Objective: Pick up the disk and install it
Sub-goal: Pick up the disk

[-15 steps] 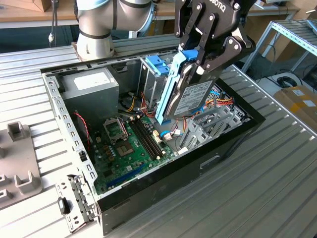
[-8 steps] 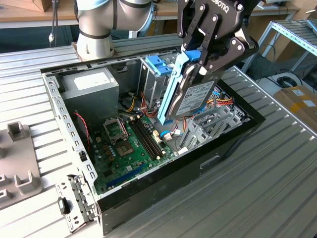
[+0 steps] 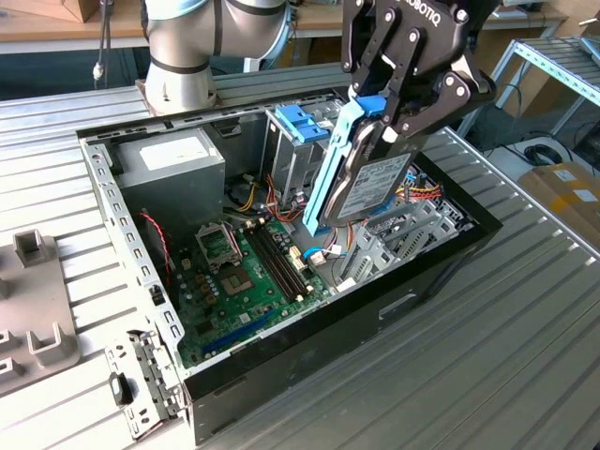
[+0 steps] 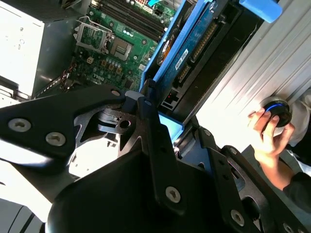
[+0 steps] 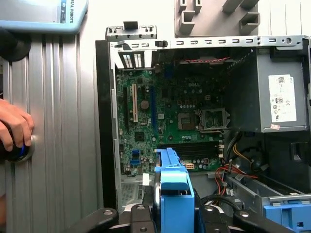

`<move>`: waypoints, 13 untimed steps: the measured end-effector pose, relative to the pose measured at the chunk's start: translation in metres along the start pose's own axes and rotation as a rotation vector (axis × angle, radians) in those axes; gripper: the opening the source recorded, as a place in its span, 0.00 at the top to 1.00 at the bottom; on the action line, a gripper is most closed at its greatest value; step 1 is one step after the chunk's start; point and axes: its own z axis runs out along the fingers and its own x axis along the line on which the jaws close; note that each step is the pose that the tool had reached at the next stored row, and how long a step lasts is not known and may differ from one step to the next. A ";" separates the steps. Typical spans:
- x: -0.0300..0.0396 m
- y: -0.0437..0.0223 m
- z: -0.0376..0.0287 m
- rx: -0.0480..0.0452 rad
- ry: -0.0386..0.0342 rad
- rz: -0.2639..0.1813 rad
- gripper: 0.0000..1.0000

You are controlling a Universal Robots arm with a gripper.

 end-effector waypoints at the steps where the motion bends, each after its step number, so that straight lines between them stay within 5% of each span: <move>1: 0.0001 -0.0005 0.0000 0.0000 0.0000 0.000 0.63; 13: 0.0033 -0.0070 0.0003 0.0000 0.0000 0.000 0.63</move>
